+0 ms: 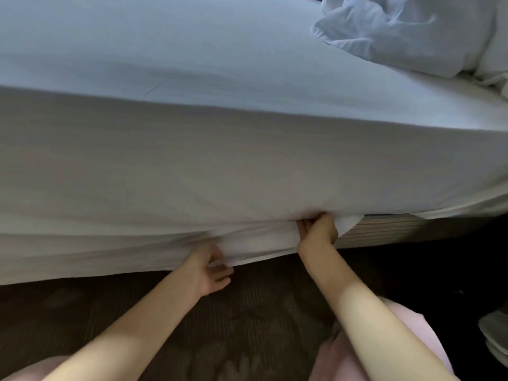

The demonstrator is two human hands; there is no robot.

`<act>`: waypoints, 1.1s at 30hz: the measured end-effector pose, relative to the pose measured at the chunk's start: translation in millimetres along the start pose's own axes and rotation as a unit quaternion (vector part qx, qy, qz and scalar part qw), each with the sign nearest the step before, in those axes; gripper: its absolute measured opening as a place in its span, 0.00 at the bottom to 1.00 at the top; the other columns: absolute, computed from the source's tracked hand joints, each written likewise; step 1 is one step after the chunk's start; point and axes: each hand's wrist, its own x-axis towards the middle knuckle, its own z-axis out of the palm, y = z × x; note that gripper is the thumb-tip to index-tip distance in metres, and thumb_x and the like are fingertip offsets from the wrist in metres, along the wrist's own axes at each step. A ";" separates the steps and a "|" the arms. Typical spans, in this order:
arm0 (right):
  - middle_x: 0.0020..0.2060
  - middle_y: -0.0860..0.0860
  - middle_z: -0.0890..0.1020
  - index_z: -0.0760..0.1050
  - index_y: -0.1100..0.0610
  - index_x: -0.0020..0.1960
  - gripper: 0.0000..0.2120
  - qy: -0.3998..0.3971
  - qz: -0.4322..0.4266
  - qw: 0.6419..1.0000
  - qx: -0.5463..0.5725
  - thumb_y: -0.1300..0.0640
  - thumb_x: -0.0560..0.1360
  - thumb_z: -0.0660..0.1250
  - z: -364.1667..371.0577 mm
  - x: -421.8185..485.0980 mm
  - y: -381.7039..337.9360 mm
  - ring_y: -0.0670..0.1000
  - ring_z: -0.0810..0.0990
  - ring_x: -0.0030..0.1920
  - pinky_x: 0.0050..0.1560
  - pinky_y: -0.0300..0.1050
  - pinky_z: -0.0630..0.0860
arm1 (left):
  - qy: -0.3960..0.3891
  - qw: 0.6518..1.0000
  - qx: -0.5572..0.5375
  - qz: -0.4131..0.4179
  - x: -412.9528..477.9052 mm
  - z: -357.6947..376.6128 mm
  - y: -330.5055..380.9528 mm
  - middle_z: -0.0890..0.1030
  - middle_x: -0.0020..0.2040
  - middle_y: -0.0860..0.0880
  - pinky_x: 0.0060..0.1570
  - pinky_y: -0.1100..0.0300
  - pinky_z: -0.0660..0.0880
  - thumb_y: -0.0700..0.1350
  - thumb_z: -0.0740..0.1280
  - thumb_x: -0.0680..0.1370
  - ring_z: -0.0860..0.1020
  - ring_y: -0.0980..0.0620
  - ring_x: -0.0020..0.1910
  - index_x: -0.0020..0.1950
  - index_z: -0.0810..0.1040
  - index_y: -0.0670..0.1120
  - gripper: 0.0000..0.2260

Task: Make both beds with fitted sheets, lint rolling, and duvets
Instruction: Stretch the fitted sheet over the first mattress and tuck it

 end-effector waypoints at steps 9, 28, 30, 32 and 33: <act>0.43 0.56 0.76 0.70 0.57 0.40 0.11 -0.070 0.109 0.992 -0.008 0.62 0.79 0.54 -11.8 15.9 -20.1 0.54 0.78 0.43 0.58 0.51 0.77 | 0.030 0.991 -0.113 0.068 25.3 17.2 -3.1 0.72 0.53 0.41 0.59 0.48 0.70 0.35 0.58 0.79 0.74 0.40 0.57 0.48 0.70 0.42 0.04; 0.46 0.59 0.77 0.73 0.62 0.44 0.13 -0.186 0.184 0.964 0.045 0.73 0.75 0.53 -28.4 16.6 -38.8 0.58 0.76 0.52 0.67 0.56 0.68 | -0.065 0.970 -0.191 0.137 -38.8 23.8 9.1 0.78 0.55 0.36 0.62 0.51 0.71 0.31 0.54 0.77 0.77 0.40 0.56 0.49 0.74 0.34 0.09; 0.45 0.59 0.78 0.74 0.62 0.43 0.12 -0.227 0.172 0.958 0.015 0.72 0.74 0.54 -32.4 20.8 -38.8 0.57 0.77 0.50 0.65 0.55 0.71 | -0.071 0.974 -0.164 0.141 -36.7 19.0 9.3 0.78 0.56 0.37 0.57 0.52 0.73 0.30 0.54 0.77 0.80 0.42 0.53 0.48 0.73 0.37 0.09; 0.45 0.58 0.79 0.73 0.62 0.43 0.11 -0.271 0.164 0.948 -0.033 0.72 0.74 0.55 -34.4 26.4 -41.5 0.56 0.79 0.50 0.59 0.54 0.76 | -0.072 0.979 -0.116 0.148 -34.6 15.6 12.5 0.79 0.54 0.38 0.50 0.52 0.75 0.31 0.54 0.77 0.84 0.44 0.43 0.47 0.72 0.38 0.09; 0.46 0.58 0.79 0.73 0.62 0.44 0.10 -0.295 0.165 0.940 -0.053 0.72 0.74 0.56 -35.3 29.5 -43.1 0.57 0.79 0.51 0.58 0.55 0.77 | -0.071 0.982 -0.087 0.153 -34.2 15.3 14.7 0.80 0.53 0.39 0.49 0.52 0.75 0.31 0.55 0.77 0.84 0.45 0.40 0.48 0.72 0.39 0.08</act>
